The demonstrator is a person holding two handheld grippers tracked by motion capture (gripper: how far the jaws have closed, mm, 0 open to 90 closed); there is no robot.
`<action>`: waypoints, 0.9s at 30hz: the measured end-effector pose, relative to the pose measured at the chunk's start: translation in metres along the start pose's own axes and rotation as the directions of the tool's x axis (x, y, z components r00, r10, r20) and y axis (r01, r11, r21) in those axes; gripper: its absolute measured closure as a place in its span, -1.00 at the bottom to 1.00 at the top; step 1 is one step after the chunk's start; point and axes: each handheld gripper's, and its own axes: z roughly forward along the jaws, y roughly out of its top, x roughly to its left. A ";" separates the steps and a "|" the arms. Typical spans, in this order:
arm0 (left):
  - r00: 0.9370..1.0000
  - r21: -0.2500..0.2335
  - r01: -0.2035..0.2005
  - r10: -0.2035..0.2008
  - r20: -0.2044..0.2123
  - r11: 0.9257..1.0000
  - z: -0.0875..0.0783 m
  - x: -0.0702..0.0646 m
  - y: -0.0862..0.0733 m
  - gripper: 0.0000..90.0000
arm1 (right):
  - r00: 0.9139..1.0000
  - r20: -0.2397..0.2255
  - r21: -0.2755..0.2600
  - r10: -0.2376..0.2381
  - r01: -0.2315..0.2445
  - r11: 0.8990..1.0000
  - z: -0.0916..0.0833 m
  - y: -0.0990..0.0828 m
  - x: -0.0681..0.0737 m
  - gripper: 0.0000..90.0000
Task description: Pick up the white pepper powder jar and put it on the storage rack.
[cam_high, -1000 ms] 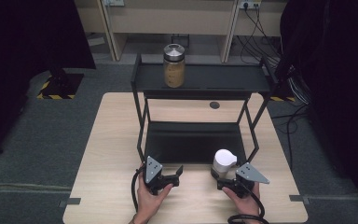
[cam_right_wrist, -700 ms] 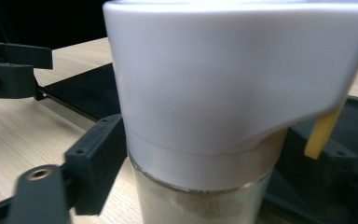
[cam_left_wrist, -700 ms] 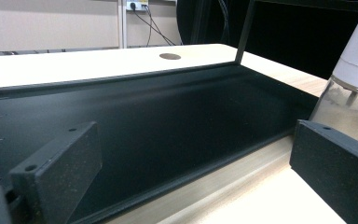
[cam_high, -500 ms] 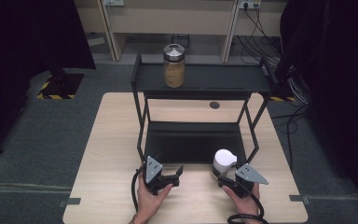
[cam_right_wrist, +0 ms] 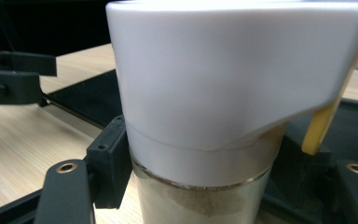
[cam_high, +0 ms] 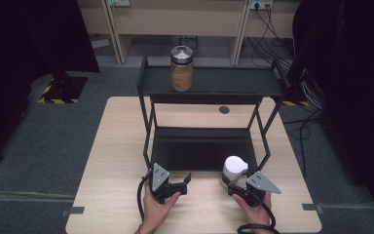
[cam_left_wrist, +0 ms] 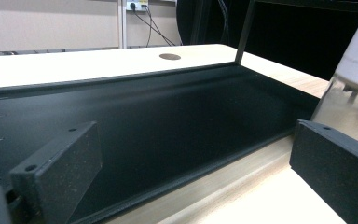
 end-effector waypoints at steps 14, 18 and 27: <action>1.000 -0.006 0.002 -0.002 -0.004 1.000 -0.001 -0.001 -0.001 -0.96 | 1.000 0.026 -0.071 -0.012 0.013 0.997 -0.018 0.017 0.005 -0.31; 1.000 -0.005 -0.005 0.005 -0.005 1.000 0.000 -0.002 -0.001 -0.95 | 0.999 0.036 -0.090 -0.014 0.017 0.996 -0.023 0.023 0.006 -0.31; 1.000 -0.004 -0.004 0.004 -0.006 1.000 0.000 -0.001 -0.001 -0.95 | 0.998 0.055 -0.134 -0.023 0.030 0.991 -0.028 0.038 0.007 -0.31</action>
